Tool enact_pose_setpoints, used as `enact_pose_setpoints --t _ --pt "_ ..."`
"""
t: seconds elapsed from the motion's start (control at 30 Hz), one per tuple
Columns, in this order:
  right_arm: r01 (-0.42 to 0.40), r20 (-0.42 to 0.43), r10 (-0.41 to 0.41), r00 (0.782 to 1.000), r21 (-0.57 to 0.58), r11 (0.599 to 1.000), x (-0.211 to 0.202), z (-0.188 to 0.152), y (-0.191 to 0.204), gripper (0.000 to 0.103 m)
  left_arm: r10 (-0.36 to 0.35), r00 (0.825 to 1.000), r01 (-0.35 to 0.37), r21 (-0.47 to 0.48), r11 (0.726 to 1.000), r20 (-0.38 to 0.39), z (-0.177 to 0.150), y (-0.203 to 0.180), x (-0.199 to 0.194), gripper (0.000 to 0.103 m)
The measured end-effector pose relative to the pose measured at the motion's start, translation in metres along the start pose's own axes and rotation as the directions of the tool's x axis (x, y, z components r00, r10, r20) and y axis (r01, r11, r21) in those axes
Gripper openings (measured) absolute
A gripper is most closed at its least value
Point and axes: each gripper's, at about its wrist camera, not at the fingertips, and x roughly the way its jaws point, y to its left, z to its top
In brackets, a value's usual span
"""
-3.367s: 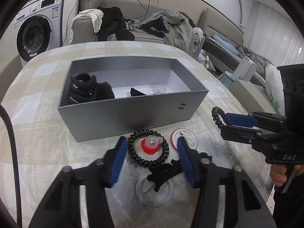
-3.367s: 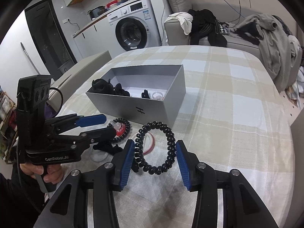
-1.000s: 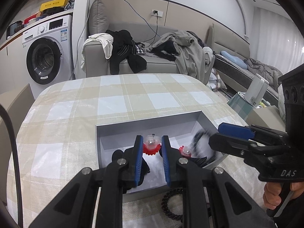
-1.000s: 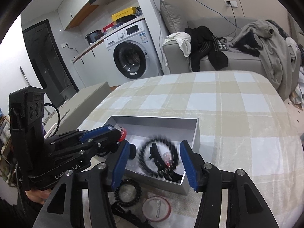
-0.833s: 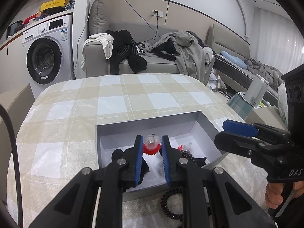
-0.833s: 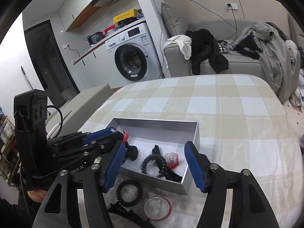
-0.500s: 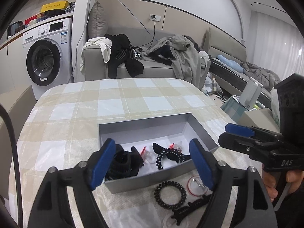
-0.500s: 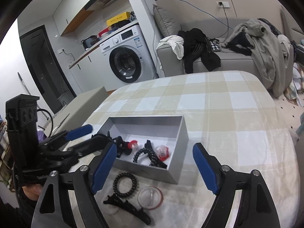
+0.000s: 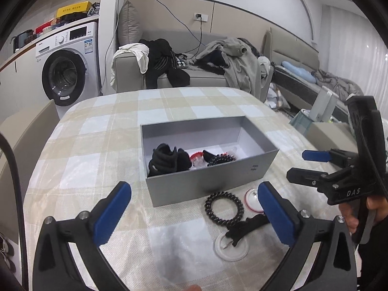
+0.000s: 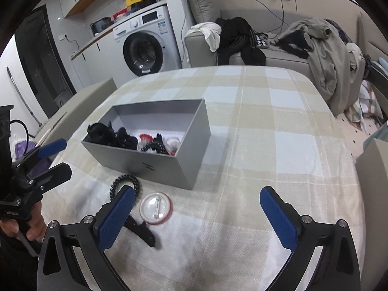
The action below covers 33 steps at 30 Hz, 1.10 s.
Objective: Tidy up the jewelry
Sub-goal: 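Open both tools over the grey box and lift them away, then move both tools back over the remaining items beside the box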
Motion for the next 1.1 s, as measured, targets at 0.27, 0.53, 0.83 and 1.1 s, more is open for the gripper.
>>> enact_pose_setpoints --t 0.27,0.53,0.83,1.1 --pt "-0.011 -0.046 0.011 0.999 -0.015 1.000 0.013 -0.007 0.006 0.103 -0.008 1.000 0.009 0.019 1.000 -0.026 -0.008 -0.002 0.001 0.101" --pt "0.058 -0.070 -0.061 0.996 -0.036 0.998 0.027 -0.011 0.011 0.103 0.001 0.997 0.000 0.012 1.000 -0.079 -0.015 -0.003 0.010 0.101" --pt "0.030 -0.105 -0.040 0.994 -0.087 0.996 0.042 -0.011 0.028 0.103 0.017 0.997 -0.018 -0.005 1.000 -0.080 -0.017 0.002 0.006 0.101" --pt "0.049 -0.132 -0.064 0.989 -0.110 0.993 0.051 -0.012 0.034 0.103 0.018 0.997 -0.019 -0.022 1.000 -0.078 -0.015 0.010 0.007 0.101"
